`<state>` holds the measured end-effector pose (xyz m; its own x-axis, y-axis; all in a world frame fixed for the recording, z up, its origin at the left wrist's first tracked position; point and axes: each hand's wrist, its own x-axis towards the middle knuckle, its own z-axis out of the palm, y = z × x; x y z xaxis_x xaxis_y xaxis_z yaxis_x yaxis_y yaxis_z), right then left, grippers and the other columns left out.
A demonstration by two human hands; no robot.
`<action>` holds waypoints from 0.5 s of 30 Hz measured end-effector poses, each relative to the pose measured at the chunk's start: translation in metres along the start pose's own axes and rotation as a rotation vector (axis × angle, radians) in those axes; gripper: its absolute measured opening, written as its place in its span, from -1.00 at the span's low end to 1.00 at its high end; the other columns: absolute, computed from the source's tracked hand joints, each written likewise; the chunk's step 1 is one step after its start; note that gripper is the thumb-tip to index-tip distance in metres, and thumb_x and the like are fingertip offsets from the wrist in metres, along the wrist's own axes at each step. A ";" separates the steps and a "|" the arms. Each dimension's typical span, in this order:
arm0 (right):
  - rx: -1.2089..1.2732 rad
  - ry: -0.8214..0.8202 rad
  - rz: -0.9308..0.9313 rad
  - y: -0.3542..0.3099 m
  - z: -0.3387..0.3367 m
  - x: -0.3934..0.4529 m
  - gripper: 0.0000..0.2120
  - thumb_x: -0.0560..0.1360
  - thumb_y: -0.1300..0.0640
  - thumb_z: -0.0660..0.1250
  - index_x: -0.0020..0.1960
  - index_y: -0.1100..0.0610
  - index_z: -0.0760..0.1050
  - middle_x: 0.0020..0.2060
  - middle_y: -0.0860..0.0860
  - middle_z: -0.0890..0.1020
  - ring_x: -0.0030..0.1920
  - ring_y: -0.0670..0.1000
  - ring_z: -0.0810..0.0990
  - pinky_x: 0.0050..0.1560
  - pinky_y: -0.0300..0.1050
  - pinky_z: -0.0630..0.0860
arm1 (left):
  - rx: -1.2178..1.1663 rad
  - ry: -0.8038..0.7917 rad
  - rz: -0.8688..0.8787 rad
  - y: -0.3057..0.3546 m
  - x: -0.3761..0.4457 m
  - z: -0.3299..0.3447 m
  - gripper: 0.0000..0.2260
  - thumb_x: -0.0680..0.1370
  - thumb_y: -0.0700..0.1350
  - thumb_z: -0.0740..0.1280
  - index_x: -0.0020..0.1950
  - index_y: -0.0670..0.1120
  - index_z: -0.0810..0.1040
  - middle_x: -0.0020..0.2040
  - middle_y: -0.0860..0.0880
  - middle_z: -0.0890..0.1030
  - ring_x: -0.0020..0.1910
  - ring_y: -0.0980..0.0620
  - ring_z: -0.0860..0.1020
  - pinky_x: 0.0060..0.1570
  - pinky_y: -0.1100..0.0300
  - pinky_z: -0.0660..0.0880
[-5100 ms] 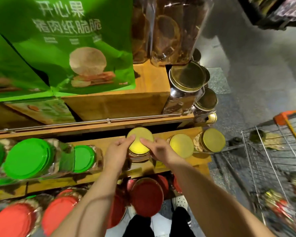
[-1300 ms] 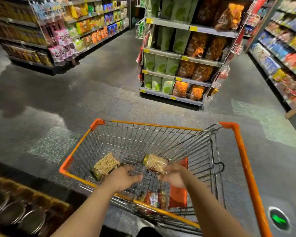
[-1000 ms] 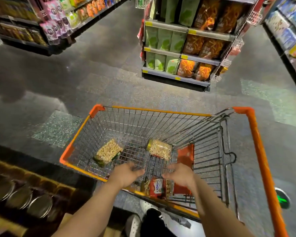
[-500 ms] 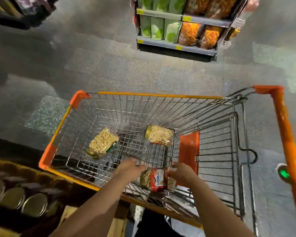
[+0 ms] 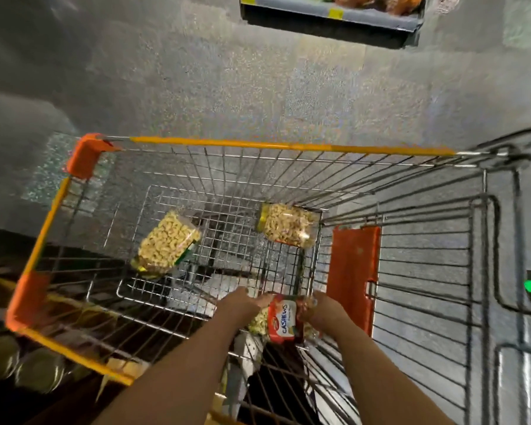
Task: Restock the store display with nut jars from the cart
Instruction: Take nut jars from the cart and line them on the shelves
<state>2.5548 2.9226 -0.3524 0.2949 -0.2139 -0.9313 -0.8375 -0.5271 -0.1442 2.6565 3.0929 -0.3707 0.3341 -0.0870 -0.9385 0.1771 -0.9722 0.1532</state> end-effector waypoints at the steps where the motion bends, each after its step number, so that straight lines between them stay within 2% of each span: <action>1: -0.005 -0.010 0.006 0.001 0.002 0.007 -0.65 0.64 0.10 0.29 0.39 0.19 0.43 0.29 0.11 0.55 0.26 0.09 0.55 0.20 -0.15 0.49 | -0.005 -0.009 -0.009 0.001 0.006 0.004 -0.13 0.54 0.41 0.27 0.64 -0.15 0.17 0.61 -0.19 0.25 0.56 -0.21 0.28 0.48 -0.03 0.28; 3: 0.026 -0.036 0.017 0.000 0.006 0.016 -0.70 0.60 0.13 0.34 0.31 0.17 0.48 0.12 0.05 0.59 0.07 0.02 0.55 0.05 -0.21 0.47 | -0.042 -0.030 -0.041 0.000 0.016 0.011 -0.10 0.53 0.42 0.27 0.63 -0.16 0.16 0.60 -0.22 0.26 0.55 -0.24 0.28 0.44 -0.03 0.31; 5: 0.047 -0.039 0.044 0.004 0.013 0.030 -0.64 0.51 0.07 0.43 0.28 0.10 0.49 0.07 0.02 0.64 -0.02 0.00 0.55 0.07 -0.17 0.53 | -0.065 -0.041 -0.065 -0.003 0.026 0.019 -0.05 0.48 0.47 0.27 0.62 -0.16 0.17 0.59 -0.23 0.27 0.54 -0.25 0.29 0.43 -0.06 0.34; 9: 0.097 -0.059 0.083 0.007 0.018 0.044 -0.50 0.48 0.07 0.48 0.34 0.02 0.36 0.11 0.02 0.62 0.04 0.04 0.56 0.01 -0.14 0.47 | -0.078 -0.056 -0.118 -0.011 0.045 0.029 0.01 0.47 0.50 0.24 0.65 -0.17 0.09 0.62 -0.24 0.19 0.56 -0.27 0.24 0.45 -0.10 0.32; 13: 0.092 -0.067 0.099 0.009 0.020 0.062 -0.32 0.49 0.05 0.49 0.50 0.05 0.24 0.32 0.09 0.58 0.26 0.13 0.56 0.13 -0.14 0.47 | -0.149 -0.096 -0.148 -0.015 0.060 0.039 0.14 0.35 0.59 0.18 0.63 -0.22 0.13 0.60 -0.26 0.23 0.53 -0.28 0.30 0.42 -0.09 0.36; 15: 0.078 -0.079 0.108 0.009 0.021 0.070 -0.17 0.50 0.00 0.49 0.61 0.07 0.10 0.38 0.11 0.54 0.33 0.15 0.54 0.20 -0.10 0.51 | -0.210 -0.104 -0.173 -0.016 0.067 0.046 0.14 0.33 0.59 0.18 0.62 -0.24 0.16 0.58 -0.27 0.26 0.51 -0.26 0.33 0.40 -0.06 0.38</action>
<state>2.5577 2.9203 -0.4258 0.1667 -0.1986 -0.9658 -0.8965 -0.4384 -0.0646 2.6333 3.0929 -0.4503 0.1875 0.0434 -0.9813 0.4144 -0.9093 0.0390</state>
